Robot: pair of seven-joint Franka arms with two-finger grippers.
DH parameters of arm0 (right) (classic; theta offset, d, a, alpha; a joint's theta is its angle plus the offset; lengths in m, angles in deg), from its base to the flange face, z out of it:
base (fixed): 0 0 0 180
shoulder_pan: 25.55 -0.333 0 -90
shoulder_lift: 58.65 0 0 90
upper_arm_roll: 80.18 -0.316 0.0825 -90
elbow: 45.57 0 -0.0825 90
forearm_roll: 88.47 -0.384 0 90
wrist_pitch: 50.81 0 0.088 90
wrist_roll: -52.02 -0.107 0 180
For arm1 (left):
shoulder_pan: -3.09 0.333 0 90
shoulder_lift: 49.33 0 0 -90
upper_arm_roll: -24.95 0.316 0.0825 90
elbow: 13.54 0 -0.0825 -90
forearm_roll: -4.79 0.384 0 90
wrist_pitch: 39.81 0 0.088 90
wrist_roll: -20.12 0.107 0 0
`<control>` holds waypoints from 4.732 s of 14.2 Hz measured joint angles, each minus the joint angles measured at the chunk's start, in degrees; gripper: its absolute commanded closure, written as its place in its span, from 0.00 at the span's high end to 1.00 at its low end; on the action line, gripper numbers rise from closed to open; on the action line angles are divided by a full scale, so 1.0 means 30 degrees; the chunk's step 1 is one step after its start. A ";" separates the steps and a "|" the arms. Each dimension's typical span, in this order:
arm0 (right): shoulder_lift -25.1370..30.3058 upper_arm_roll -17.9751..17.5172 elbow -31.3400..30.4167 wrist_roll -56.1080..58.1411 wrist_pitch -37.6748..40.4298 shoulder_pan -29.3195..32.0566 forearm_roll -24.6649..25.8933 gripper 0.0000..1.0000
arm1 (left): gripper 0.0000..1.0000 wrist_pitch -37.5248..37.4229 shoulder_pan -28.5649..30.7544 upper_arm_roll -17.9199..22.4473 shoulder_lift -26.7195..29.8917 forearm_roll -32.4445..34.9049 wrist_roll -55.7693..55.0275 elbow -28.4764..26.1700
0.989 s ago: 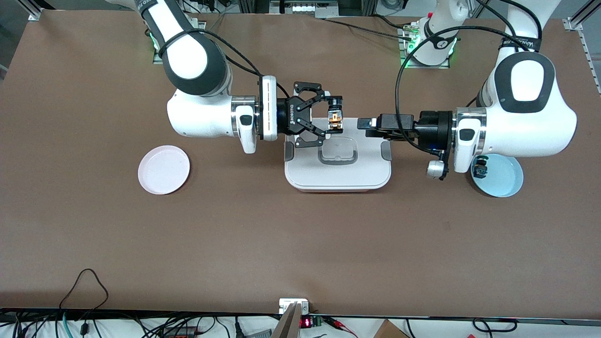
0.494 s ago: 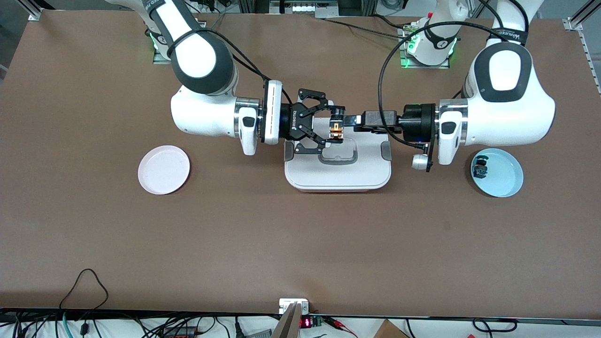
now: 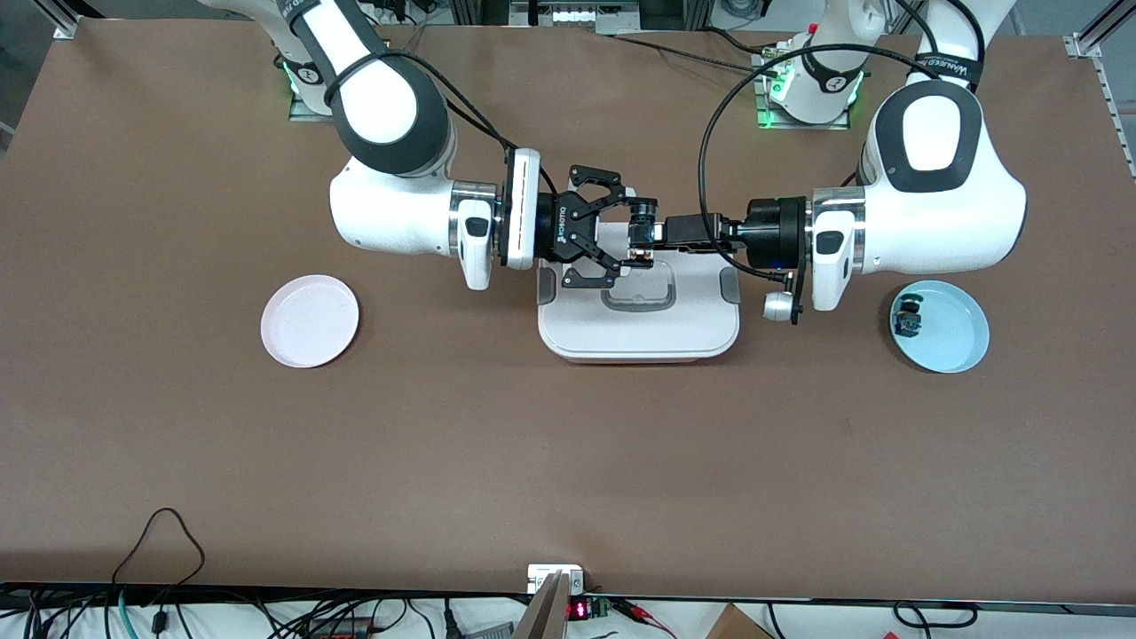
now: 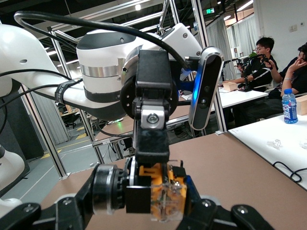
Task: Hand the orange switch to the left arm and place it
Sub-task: 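Carry the switch over the box while the left gripper grasps it, then open the right gripper while the left gripper pulls the switch away, then carry the switch to the blue dish while the right gripper retracts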
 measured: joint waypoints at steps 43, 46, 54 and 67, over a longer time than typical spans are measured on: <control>0.1992 0.6612 -0.3830 -0.2326 0.6959 0.1513 0.4069 1.00 | 0.16 -0.6804 0.3190 0.0349 -0.0799 2.2230 1.0686 0.2426; 0.2626 0.7180 -0.3857 -0.6528 0.6982 0.1587 0.6482 1.00 | 0.16 -0.6943 0.4381 0.0405 -0.1614 2.5108 1.4298 0.2276; 0.3430 0.7317 -0.3908 -2.0489 0.6956 0.1726 1.3596 1.00 | 0.09 -0.1900 0.7393 0.0466 -0.4669 3.0854 2.3272 0.2022; 0.3978 0.7338 -0.2752 -3.2396 1.1184 0.2099 3.1067 1.00 | 0.09 0.4654 0.9540 0.0466 -0.6394 3.3023 2.8470 -0.2850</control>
